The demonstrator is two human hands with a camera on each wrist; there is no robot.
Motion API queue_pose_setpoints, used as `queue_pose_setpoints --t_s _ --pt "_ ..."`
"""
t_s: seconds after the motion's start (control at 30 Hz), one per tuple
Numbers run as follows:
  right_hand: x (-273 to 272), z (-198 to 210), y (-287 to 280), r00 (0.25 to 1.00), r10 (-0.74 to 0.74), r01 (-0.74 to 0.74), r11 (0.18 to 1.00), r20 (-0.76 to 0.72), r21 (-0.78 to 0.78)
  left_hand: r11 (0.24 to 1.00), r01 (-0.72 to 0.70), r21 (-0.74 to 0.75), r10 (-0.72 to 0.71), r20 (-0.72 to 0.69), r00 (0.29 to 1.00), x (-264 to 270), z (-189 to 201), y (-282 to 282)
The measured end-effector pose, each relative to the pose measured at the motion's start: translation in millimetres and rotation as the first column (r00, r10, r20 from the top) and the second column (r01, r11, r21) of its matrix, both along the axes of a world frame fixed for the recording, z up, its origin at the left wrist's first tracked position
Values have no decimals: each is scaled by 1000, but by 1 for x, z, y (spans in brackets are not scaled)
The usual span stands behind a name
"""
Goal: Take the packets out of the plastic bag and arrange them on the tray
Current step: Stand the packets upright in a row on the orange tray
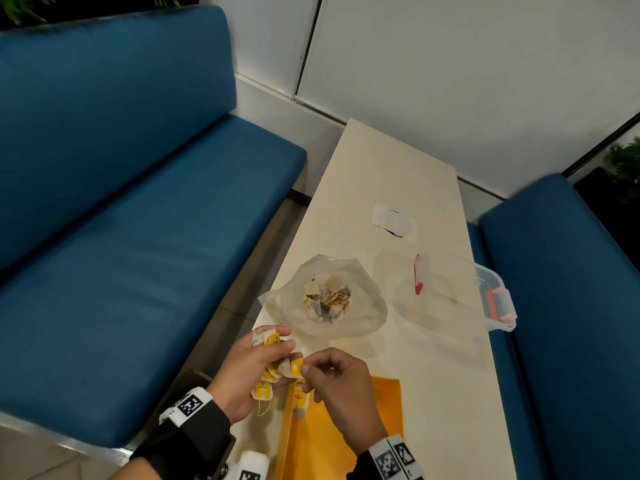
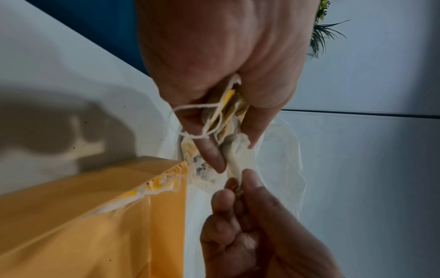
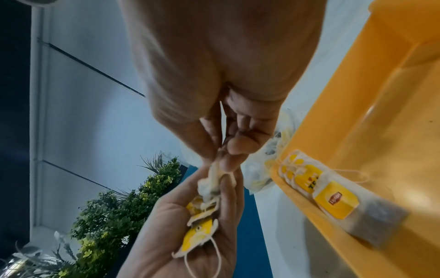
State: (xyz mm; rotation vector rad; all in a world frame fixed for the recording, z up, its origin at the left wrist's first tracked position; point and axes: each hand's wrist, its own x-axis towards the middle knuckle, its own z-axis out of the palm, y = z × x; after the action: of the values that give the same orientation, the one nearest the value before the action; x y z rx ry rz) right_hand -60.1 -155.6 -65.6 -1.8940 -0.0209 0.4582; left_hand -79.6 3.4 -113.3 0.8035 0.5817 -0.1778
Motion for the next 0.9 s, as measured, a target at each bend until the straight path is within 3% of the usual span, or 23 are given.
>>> queue_pose_setpoints --t_s 0.17,0.23,0.3,0.37,0.47,0.57,0.67,0.77,0.9 --pt "13 3 -7 998 -11 17 995 55 -101 999 -22 24 23 -33 999 -3 -3 0" --pt "17 8 -14 975 168 -117 945 144 -306 998 -29 52 31 -41 999 -5 -3 2" --pt "20 16 -20 895 420 -285 800 152 -528 992 5 129 0 -42 999 -7 -2 5" --pt "24 24 -23 862 495 -352 740 109 -574 971 94 219 -93 -15 996 -9 2 7" --pt "29 32 -29 883 455 -345 794 114 -501 904 285 320 -319 59 946 -10 9 9" --pt "30 33 -30 907 399 -320 861 135 -394 781 414 467 -493 54 868 -11 14 5" --pt "27 29 -30 932 342 -297 911 120 -287 732 384 563 -492 47 869 -13 12 -3" --pt "24 25 -33 958 271 -253 953 95 -169 733 326 597 -445 58 894 -15 11 -6" --pt "20 20 -37 973 228 -225 972 42 -64 751 349 560 -484 108 868 -18 15 -6"
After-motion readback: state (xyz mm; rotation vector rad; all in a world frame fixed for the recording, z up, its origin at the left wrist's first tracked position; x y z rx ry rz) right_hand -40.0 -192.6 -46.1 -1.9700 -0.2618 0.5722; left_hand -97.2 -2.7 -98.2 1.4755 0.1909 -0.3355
